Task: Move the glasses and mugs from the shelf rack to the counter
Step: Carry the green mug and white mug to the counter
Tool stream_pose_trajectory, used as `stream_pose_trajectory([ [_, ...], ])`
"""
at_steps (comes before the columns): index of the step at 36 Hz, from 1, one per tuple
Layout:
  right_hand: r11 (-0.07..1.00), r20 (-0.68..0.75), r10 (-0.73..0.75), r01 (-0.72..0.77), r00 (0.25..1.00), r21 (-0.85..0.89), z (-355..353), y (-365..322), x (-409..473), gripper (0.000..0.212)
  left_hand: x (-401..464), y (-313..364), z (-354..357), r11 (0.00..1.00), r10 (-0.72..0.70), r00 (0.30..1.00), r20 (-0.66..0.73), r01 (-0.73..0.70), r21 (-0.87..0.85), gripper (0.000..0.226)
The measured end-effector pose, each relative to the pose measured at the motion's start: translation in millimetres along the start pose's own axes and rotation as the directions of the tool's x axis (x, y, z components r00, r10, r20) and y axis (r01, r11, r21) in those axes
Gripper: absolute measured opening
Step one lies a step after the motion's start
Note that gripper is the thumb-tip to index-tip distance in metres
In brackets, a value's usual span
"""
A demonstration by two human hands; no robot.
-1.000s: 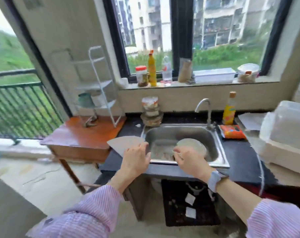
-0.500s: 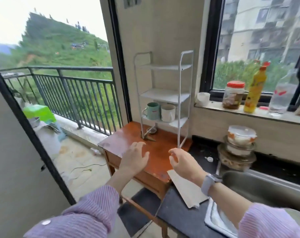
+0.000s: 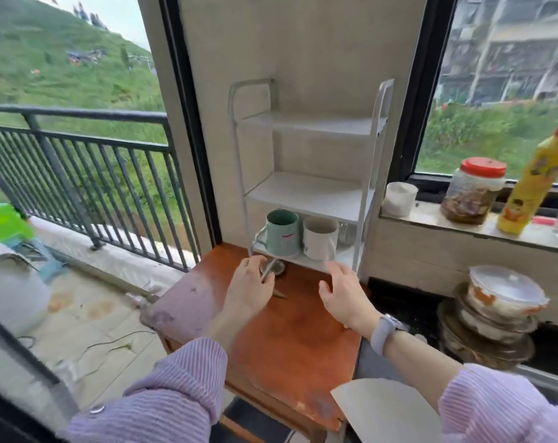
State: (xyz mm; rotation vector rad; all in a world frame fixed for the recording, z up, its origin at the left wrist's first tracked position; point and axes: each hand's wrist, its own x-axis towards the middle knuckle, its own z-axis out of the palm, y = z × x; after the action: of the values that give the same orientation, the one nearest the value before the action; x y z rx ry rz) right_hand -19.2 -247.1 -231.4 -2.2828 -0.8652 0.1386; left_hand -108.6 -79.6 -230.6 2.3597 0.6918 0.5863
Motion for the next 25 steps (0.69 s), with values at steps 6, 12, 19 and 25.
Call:
stream_pose_trajectory([
  [6, 0.994, -0.102, 0.103, -0.106, 0.989, -0.032, 25, 4, 55, 0.059, 67, -34, 23, 1.0, 0.005, 0.984, 0.181, 0.001, -0.031, 0.067],
  [12, 0.96, -0.169, 0.282, -0.277, 0.944, 0.049, 37, 11, 107, 0.051, 123, -53, 40, 0.989, 0.081, 0.975, 0.208, -0.051, -0.142, 0.072],
  [19, 0.829, -0.218, 0.538, -0.465, 0.814, 0.311, 49, 33, 140, 0.021, 158, -63, 55, 0.95, 0.041, 0.988, 0.146, 0.007, -0.312, 0.049],
  [25, 0.709, -0.138, 0.607, -0.455, 0.783, 0.539, 48, 41, 143, 0.017, 172, -69, 61, 0.92, 0.002, 0.97, 0.241, 0.093, -0.382, 0.032],
])
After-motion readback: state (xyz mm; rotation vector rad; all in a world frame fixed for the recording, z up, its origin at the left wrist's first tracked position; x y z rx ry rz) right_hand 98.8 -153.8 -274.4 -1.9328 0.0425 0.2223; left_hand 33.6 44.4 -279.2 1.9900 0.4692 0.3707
